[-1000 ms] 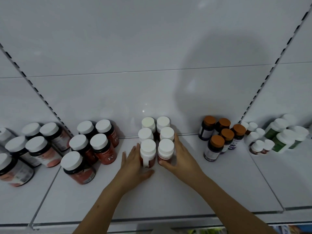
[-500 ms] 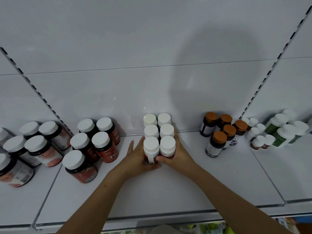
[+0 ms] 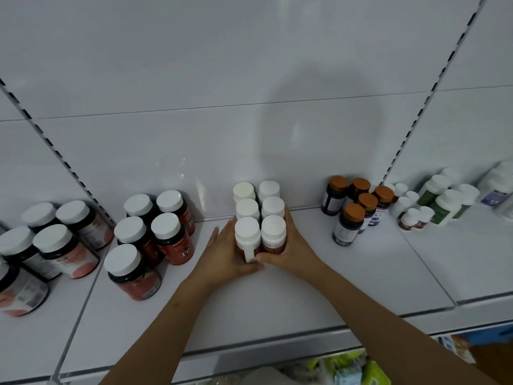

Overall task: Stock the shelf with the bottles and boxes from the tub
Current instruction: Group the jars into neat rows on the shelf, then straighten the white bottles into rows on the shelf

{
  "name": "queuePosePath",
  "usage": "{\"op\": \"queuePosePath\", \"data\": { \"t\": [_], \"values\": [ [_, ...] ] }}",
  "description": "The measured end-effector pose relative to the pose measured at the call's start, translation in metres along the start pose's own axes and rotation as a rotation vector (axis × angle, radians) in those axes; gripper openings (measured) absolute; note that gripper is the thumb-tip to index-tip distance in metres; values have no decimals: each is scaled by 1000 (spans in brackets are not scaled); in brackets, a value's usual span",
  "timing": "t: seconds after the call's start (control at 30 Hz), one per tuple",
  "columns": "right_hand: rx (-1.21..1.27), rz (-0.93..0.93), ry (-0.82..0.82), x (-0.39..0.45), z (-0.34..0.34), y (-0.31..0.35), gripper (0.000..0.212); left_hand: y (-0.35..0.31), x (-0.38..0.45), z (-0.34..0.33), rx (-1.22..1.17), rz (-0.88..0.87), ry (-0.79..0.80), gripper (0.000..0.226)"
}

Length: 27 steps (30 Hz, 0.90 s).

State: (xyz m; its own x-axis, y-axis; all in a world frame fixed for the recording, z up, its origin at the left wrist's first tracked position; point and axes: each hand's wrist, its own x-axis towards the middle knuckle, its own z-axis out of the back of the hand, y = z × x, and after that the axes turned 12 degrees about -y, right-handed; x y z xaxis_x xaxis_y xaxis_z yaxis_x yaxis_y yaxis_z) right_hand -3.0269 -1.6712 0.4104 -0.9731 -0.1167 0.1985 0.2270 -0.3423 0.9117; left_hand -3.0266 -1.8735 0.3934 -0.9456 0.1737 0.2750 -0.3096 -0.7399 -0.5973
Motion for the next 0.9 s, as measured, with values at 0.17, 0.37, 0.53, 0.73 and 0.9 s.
{"op": "queuePosePath", "data": {
  "t": [0.17,0.37,0.53,0.73,0.9],
  "values": [
    [-112,13,-31,-21,21,25,129,1,-35,13,-153,236,-50,127],
    [-234,192,-271,-26,73,51,85,-36,-50,27,-269,98,-438,72],
    [-357,287,-483,-16,126,64,54,-107,-17,35,-373,-39,-542,44],
    [-441,295,-584,2,189,55,41,-174,18,-10,-424,-218,-482,27],
    [-489,141,-506,27,228,29,43,-199,41,-69,-332,-201,-419,28]
  ]
}}
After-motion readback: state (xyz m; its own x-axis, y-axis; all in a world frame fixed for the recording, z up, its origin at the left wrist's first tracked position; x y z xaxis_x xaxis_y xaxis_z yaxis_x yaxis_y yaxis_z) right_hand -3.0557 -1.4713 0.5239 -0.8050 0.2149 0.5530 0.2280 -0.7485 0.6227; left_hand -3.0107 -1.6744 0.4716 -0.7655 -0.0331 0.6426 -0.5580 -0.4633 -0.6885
